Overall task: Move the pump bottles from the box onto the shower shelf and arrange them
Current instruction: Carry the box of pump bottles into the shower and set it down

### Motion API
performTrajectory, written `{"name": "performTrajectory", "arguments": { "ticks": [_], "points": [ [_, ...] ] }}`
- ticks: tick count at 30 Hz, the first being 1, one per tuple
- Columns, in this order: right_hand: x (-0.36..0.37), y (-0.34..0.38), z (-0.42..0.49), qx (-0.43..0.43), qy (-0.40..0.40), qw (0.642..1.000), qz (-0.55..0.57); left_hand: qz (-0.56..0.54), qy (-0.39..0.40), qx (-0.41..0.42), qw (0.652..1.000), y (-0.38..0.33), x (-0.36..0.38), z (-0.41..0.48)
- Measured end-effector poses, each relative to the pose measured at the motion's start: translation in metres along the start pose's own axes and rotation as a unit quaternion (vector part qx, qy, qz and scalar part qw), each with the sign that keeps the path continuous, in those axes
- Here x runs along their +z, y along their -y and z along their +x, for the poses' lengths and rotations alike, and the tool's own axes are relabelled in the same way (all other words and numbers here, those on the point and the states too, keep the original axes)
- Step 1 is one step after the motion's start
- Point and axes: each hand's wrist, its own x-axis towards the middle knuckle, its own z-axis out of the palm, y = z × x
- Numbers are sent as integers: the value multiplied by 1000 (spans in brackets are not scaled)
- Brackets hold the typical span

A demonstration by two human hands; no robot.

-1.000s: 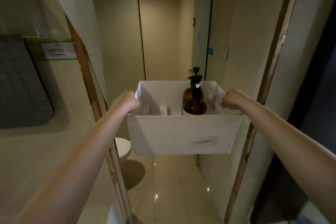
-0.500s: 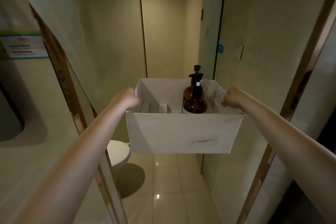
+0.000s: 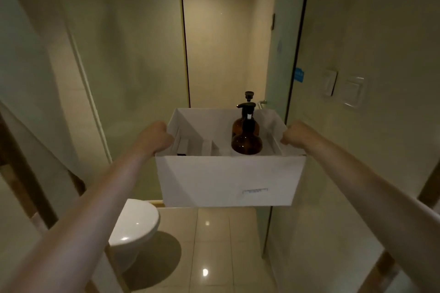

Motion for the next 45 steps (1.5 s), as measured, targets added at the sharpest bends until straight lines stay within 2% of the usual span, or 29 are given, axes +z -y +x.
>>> {"name": "performTrajectory", "arguments": {
  "ticks": [15,18,26,33,45],
  "points": [
    [26,29,160,13,3,1000,-13,-19,26,-8,999,3,46,156],
    [33,38,202,5,-5,1000,-17,-26,20,-6,999,7,54,201],
    [51,64,307,-8,-21,998,59,-20,26,20,999,9,72,321],
    [69,84,399,-3,-8,999,48,-45,36,4,998,12,91,417],
    [91,100,595,14,-18,999,39,-10,34,19,999,-9,149,591]
  ]
}}
